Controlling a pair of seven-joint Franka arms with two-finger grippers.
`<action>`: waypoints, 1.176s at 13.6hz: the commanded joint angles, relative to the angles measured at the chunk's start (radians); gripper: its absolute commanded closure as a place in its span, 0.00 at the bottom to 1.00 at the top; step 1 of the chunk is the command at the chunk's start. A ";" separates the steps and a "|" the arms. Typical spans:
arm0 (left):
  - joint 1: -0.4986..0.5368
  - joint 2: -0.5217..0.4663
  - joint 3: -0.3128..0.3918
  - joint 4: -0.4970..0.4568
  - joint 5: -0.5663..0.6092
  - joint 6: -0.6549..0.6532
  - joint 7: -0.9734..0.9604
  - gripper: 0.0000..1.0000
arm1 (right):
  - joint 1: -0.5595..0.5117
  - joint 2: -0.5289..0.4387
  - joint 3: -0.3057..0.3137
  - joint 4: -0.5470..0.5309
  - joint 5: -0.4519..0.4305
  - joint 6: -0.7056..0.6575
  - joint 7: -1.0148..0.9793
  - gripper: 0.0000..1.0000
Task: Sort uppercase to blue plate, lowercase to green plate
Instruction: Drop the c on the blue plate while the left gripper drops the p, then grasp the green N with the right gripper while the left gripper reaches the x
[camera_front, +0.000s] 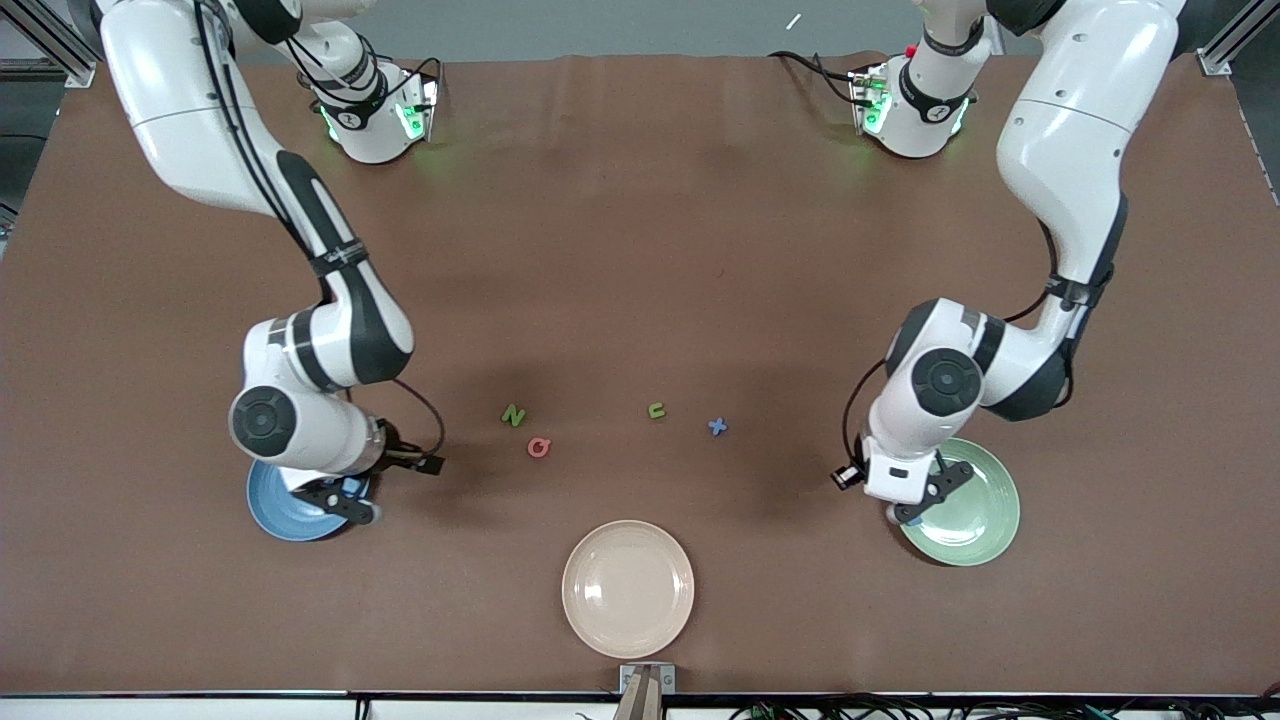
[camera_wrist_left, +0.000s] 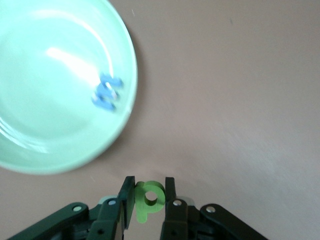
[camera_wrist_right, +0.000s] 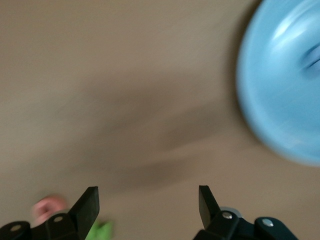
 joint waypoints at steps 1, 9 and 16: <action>0.074 -0.002 -0.007 0.014 0.017 -0.007 0.134 0.99 | 0.035 -0.023 0.023 -0.045 0.041 0.024 0.062 0.11; 0.185 0.035 -0.004 0.008 0.017 -0.006 0.364 0.81 | 0.135 -0.018 0.021 -0.240 0.036 0.273 0.127 0.13; 0.180 0.005 -0.040 -0.009 0.014 -0.009 0.366 0.01 | 0.161 -0.014 0.012 -0.251 0.028 0.285 0.150 0.58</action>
